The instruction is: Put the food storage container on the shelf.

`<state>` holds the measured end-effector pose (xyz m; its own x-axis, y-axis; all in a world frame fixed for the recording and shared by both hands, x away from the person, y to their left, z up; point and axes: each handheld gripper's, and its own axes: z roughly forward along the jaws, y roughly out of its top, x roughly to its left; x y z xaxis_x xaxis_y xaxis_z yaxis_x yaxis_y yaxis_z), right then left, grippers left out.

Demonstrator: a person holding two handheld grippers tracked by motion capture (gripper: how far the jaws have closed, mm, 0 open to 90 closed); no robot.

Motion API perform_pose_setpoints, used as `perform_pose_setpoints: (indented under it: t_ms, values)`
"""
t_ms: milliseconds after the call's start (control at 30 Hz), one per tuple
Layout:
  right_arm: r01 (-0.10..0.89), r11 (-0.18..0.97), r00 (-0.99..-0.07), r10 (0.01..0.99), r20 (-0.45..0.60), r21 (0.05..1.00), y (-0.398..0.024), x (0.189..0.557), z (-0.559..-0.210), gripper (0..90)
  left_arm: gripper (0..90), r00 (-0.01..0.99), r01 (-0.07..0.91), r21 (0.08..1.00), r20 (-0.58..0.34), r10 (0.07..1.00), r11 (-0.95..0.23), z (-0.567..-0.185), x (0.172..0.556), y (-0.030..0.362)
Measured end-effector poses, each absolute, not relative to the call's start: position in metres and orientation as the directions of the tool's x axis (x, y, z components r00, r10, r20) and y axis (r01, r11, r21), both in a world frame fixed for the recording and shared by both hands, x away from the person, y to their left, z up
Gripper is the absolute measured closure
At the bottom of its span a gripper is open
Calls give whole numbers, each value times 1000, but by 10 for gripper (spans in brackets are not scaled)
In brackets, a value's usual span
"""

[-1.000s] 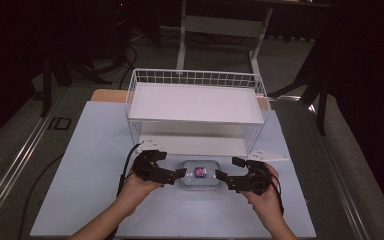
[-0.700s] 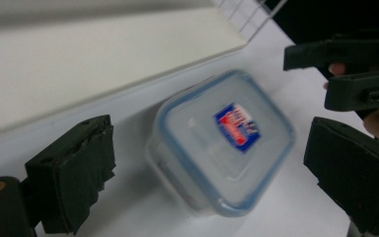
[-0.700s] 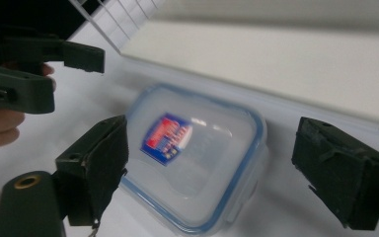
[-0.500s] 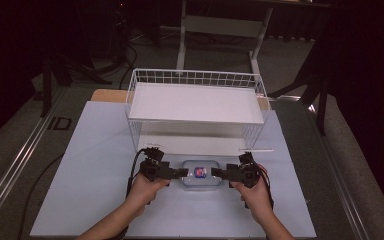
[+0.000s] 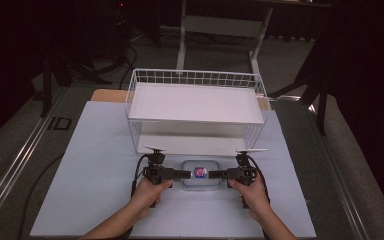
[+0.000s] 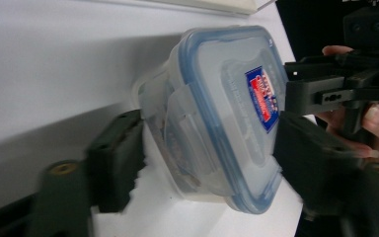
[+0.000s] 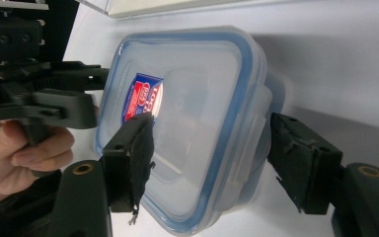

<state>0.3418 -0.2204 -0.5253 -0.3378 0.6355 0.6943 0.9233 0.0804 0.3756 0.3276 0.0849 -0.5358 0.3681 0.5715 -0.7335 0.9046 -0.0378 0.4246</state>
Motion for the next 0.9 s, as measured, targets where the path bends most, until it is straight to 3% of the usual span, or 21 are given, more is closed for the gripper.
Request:
perform_pose_setpoints:
  t_ms: [233,367,900]
  values:
    - [950,58,-274,629,727,308,-225,341,-525,407,406,342,924,379,-761,551,-50,-539,329,85]
    - [953,67,-270,639,720,297,-223,341,-522,410,435,364,917,389,-727,582,-87,-531,326,81]
    - [881,121,-410,678,610,457,-218,314,-512,424,494,447,860,499,-630,634,-110,-519,301,75]
